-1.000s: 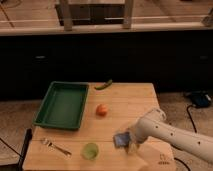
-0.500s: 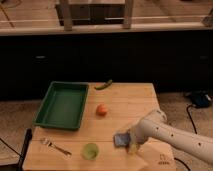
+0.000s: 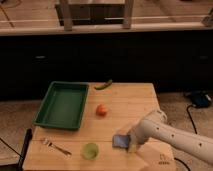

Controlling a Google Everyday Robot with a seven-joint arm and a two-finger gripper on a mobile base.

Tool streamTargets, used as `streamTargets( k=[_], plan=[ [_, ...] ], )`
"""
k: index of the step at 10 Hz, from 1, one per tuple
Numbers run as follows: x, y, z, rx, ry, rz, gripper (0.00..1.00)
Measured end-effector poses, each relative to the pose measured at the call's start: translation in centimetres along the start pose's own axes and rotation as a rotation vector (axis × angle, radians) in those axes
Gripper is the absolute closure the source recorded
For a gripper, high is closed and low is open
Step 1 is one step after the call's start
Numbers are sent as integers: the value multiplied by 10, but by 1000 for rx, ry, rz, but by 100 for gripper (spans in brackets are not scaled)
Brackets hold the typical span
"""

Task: Wipe tray with sponge

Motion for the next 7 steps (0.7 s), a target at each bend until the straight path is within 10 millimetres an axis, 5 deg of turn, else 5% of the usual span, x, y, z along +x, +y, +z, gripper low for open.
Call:
streamTargets(
  k=[2, 5, 7],
  plan=[
    [0, 1, -1, -3, 2, -2, 96],
    [-1, -2, -6, 1, 8, -6, 99],
    [-14, -9, -29, 6, 9, -14, 99]
  ],
)
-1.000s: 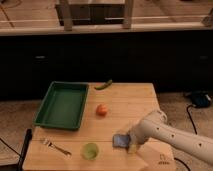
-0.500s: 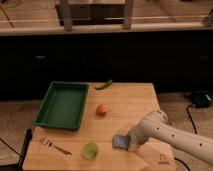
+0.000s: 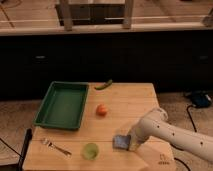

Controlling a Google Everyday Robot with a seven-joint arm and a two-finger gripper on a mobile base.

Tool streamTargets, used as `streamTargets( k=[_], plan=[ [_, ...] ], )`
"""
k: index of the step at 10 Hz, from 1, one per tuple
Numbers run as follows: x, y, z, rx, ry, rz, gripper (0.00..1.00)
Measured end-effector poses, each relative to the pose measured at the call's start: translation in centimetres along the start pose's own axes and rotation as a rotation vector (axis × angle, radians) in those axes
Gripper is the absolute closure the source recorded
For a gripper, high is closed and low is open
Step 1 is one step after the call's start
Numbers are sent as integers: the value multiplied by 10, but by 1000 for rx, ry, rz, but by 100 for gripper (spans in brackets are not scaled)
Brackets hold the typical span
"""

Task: Wipe tray with sponge

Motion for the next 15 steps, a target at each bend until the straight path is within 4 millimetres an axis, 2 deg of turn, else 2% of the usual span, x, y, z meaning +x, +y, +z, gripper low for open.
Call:
streamTargets(
  k=[5, 8, 11, 15],
  plan=[
    [-19, -13, -25, 19, 10, -22, 99],
    [-44, -26, -54, 31, 13, -48, 99],
    [-65, -38, -61, 39, 20, -71, 99],
    [-104, -57, -77, 45, 31, -106, 99]
  ],
)
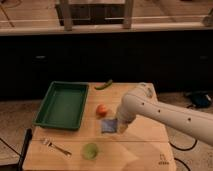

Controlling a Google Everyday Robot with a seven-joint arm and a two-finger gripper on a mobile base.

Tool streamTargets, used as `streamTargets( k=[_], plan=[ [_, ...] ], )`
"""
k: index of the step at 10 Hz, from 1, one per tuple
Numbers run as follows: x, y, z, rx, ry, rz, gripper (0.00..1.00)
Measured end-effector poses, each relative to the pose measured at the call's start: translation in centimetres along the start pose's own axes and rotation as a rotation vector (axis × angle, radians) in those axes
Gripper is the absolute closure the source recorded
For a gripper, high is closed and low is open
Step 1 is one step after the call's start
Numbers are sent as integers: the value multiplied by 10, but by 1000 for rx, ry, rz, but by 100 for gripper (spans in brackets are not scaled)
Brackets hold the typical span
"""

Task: Wipe tray with sponge

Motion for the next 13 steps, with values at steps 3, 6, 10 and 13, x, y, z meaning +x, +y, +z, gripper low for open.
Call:
streamTargets(
  k=[3, 6, 10, 13],
  plan=[
    [-14, -18, -10, 11, 9, -22, 99],
    [-28, -33, -17, 29, 18, -28, 99],
    [-45, -49, -21, 34, 23, -49, 99],
    [-57, -66, -26, 45, 33, -69, 99]
  ],
)
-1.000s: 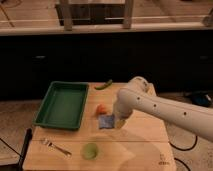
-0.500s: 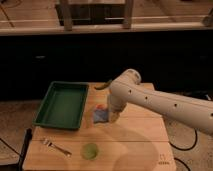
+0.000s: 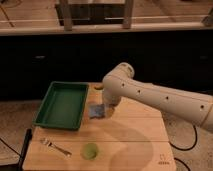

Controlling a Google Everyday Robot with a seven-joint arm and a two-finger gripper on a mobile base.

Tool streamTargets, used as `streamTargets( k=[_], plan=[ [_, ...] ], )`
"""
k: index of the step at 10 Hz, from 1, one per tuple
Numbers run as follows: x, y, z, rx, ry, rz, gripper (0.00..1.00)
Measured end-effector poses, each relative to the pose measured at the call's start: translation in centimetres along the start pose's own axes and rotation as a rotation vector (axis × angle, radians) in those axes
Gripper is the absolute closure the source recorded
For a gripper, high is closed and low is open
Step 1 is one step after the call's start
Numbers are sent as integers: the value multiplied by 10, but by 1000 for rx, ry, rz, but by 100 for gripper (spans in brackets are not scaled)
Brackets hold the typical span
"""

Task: Wipe tray with sponge

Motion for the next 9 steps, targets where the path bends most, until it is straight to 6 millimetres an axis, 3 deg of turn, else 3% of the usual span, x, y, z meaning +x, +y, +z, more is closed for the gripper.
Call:
streamTargets(
  k=[9],
  plan=[
    [-46, -54, 0, 16, -3, -58, 99]
  ],
)
